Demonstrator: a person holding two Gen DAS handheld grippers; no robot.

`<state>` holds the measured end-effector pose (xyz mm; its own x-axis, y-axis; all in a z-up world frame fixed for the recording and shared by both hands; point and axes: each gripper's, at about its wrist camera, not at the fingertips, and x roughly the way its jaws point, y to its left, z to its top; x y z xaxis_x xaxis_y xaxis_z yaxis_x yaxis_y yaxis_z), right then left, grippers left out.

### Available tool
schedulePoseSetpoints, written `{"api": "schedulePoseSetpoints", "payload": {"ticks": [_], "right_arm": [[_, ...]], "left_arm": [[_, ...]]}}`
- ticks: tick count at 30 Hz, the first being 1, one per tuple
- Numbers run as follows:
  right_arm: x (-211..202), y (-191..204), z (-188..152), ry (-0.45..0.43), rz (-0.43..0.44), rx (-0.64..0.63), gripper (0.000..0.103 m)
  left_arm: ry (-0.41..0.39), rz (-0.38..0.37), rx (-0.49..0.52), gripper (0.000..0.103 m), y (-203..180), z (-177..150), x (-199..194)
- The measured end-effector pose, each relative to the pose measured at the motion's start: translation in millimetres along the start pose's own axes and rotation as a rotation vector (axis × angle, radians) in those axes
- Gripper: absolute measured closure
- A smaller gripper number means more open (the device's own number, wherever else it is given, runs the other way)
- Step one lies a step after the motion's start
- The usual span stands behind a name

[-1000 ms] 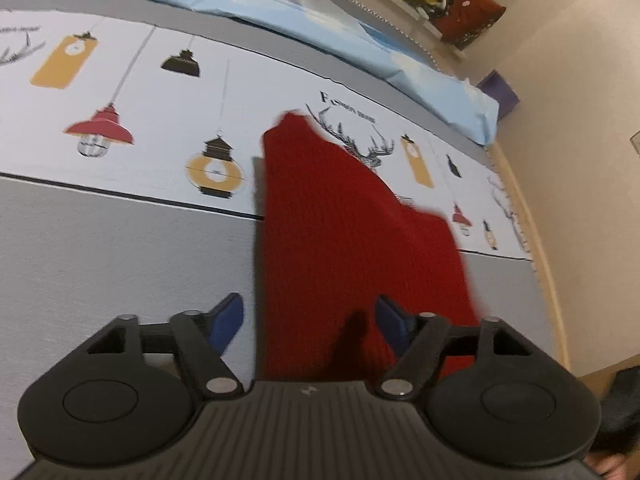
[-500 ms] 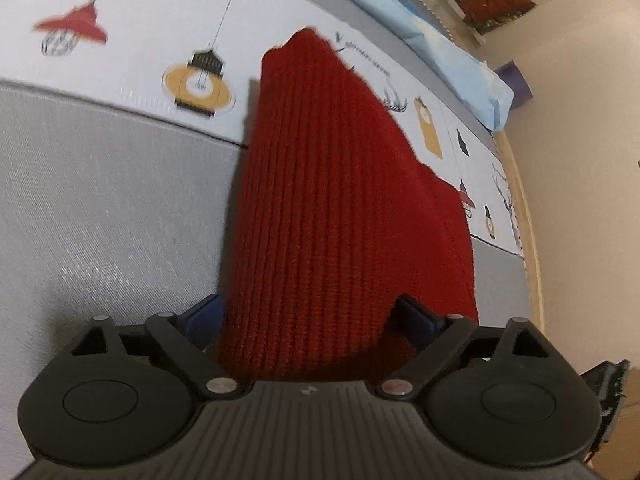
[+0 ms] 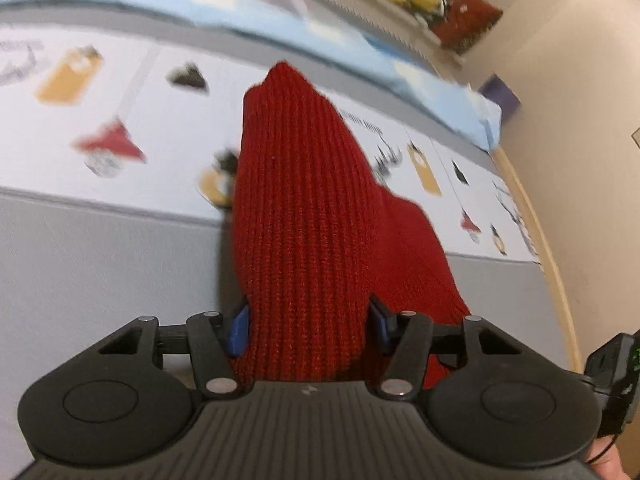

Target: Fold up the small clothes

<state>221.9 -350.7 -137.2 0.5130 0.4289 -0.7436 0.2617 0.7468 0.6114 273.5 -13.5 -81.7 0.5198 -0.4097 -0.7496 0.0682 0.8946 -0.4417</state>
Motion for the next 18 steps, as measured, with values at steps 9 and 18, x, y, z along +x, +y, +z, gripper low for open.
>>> {"api": "schedulePoseSetpoints", "payload": {"ticks": [9, 18], "right_arm": [[30, 92, -22, -0.044, 0.101, -0.141, 0.068], [69, 126, -47, 0.063, -0.06, -0.261, 0.06]], "left_arm": [[-0.07, 0.111, -0.032, 0.039, 62, 18, -72], [-0.043, 0.257, 0.086, 0.039, 94, 8, -101]]}}
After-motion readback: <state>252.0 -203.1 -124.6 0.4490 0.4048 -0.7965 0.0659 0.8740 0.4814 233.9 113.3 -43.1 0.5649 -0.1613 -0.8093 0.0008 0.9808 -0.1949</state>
